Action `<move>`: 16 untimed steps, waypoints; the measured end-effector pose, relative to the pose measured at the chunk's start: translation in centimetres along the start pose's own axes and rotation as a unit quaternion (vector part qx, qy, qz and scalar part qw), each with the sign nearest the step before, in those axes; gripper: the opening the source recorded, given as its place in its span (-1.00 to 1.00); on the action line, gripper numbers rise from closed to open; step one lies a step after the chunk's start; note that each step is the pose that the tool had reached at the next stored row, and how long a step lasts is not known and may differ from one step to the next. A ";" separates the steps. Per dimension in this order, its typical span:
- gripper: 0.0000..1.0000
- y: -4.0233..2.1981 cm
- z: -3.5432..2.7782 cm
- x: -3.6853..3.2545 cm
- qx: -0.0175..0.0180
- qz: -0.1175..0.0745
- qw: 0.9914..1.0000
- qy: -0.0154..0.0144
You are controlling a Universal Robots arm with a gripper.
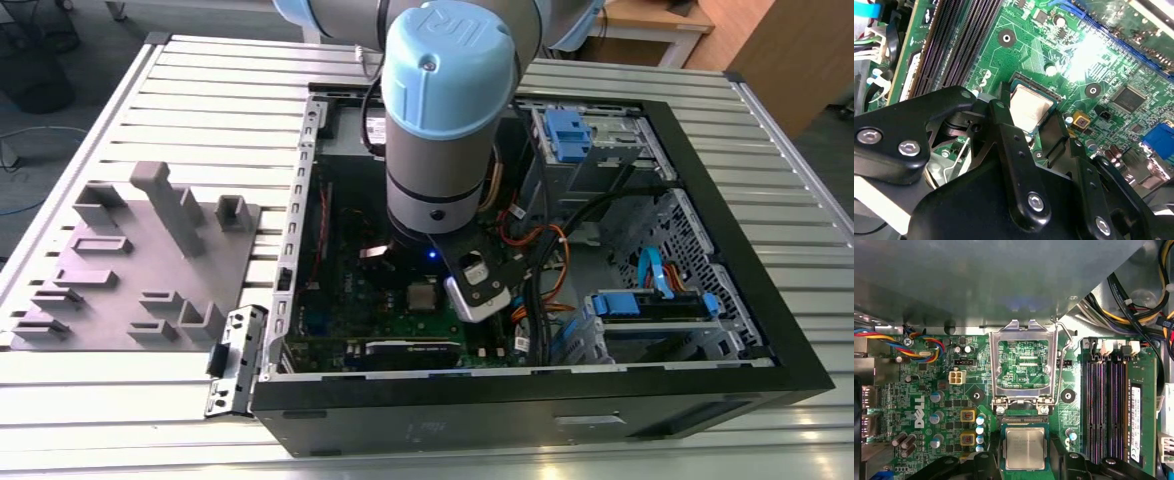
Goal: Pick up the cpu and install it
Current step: 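Place the cpu into insertion slot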
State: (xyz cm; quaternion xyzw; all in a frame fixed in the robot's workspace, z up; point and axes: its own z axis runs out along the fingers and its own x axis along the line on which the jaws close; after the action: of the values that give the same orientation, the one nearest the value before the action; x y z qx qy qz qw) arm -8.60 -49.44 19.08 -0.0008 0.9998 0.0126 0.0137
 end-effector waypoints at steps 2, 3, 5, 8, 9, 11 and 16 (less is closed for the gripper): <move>-0.06 -0.01 0.04 0.01 0.000 0.001 1.000 0.000; -0.06 -0.01 0.05 0.02 0.000 0.001 1.000 0.000; -0.06 0.00 0.06 0.02 0.000 0.001 1.000 0.000; -0.06 0.00 0.06 0.02 0.000 0.001 1.000 0.000; -0.06 0.00 0.07 0.02 0.000 0.001 1.000 0.000; -0.06 -0.01 0.12 0.03 0.000 0.001 1.000 0.000; -0.06 -0.01 0.22 0.08 0.000 0.001 1.000 0.000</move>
State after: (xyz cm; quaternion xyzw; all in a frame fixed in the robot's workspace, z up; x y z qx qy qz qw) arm -8.67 -49.44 18.86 0.0000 0.9998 0.0125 0.0137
